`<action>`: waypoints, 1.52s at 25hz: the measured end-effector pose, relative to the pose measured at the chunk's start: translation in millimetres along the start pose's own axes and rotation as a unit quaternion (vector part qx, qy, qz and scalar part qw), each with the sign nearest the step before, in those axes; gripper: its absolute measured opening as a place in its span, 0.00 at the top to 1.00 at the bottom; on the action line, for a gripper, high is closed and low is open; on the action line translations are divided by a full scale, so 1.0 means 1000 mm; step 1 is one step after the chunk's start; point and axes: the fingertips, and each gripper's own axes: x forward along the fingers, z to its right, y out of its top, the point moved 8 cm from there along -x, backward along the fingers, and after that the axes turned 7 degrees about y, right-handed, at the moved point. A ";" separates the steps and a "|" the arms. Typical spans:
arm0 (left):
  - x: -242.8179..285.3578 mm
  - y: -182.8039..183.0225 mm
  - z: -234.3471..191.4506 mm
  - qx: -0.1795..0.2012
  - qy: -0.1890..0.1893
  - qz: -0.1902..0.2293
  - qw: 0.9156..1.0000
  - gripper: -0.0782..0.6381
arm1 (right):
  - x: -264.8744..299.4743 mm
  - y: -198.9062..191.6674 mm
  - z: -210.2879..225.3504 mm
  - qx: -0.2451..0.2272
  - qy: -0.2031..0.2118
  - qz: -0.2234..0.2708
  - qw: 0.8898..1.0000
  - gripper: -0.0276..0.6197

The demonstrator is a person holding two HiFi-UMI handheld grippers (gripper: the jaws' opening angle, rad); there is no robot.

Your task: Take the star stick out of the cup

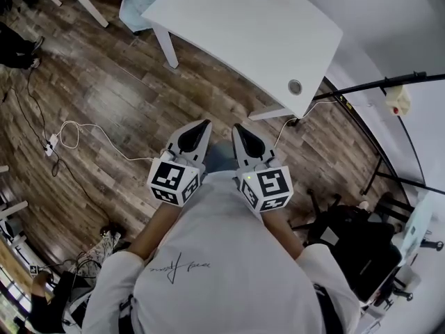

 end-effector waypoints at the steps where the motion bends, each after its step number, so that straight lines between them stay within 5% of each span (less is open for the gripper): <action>1: 0.002 0.002 -0.002 0.002 0.000 0.000 1.000 0.88 | 0.003 0.003 0.000 0.001 0.005 0.006 1.000 0.94; 14: 0.093 0.047 -0.024 0.038 -0.027 0.004 0.999 0.88 | 0.080 0.047 0.055 0.021 0.049 0.030 0.998 0.94; 27: 0.200 0.105 -0.049 0.068 -0.003 0.007 0.998 0.88 | 0.146 0.104 0.146 -0.001 0.068 0.033 0.997 0.94; 38: 0.250 0.115 -0.040 0.068 0.001 -0.002 0.998 0.88 | 0.155 0.112 0.197 0.022 0.077 0.041 0.996 0.94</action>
